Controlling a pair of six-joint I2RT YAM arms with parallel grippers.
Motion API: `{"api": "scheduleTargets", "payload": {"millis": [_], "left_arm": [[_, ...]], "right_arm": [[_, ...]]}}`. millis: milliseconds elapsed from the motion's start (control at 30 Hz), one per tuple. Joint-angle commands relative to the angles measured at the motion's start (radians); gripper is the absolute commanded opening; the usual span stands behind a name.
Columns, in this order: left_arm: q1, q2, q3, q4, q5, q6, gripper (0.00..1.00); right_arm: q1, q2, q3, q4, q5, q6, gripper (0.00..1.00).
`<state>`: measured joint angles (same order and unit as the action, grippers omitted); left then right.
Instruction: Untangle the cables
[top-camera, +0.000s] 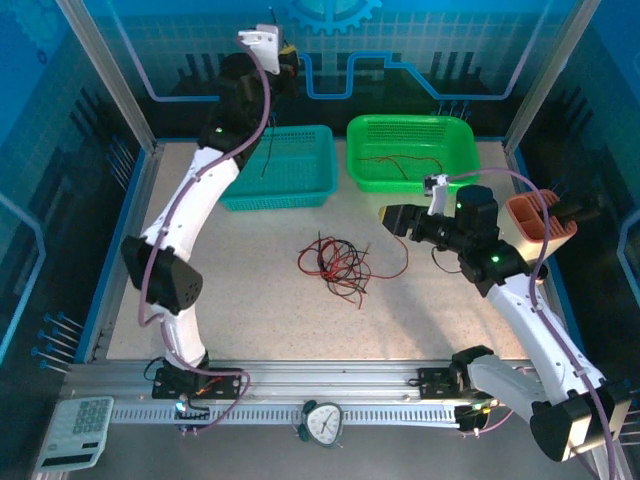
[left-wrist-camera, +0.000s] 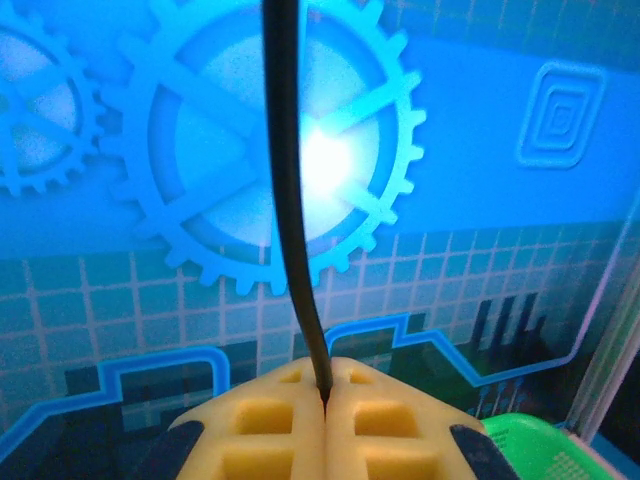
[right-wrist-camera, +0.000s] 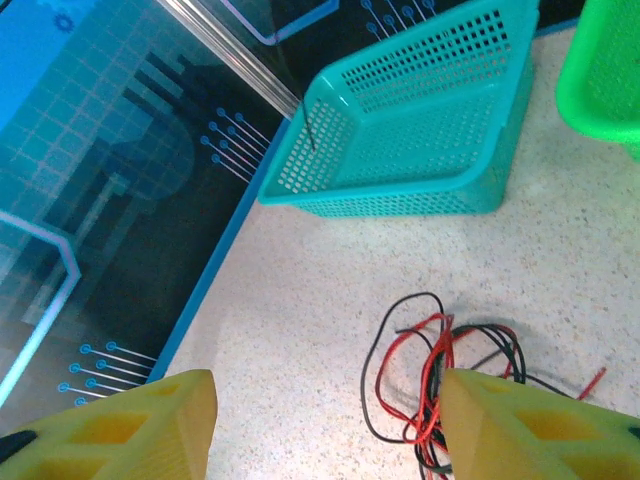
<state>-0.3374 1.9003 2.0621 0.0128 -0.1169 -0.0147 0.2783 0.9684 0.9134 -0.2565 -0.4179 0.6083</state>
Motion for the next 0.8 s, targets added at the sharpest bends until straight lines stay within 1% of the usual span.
{"api": "scheduleTargets", "payload": {"millis": [0,100,167,367,533,633,767], "left_arm": [[0.004,0.07,0.07,0.022,-0.015,0.043,0.0],[0.01,0.105,0.053,0.005,-0.013,0.049,0.0],[0.018,0.106,0.003,0.007,-0.012,0.028,0.0],[0.038,0.048,-0.265,0.074,0.025,-0.071,0.0],[0.05,-0.012,-0.45,0.087,0.031,-0.087,0.0],[0.067,-0.043,-0.511,0.066,0.024,-0.082,0.0],[0.089,-0.058,-0.526,-0.008,-0.009,-0.049,0.0]], "right_arm": [[-0.011,-0.023,-0.013,-0.038,0.024,-0.046,0.63],[-0.011,-0.03,-0.016,-0.054,0.042,-0.065,0.64],[-0.011,-0.026,-0.015,-0.057,0.042,-0.07,0.64],[-0.011,-0.019,-0.025,-0.058,0.046,-0.075,0.65],[-0.011,-0.009,-0.028,-0.064,0.056,-0.085,0.65],[-0.011,0.001,-0.028,-0.064,0.059,-0.09,0.65],[-0.011,0.011,-0.028,-0.055,0.057,-0.087,0.65]]}}
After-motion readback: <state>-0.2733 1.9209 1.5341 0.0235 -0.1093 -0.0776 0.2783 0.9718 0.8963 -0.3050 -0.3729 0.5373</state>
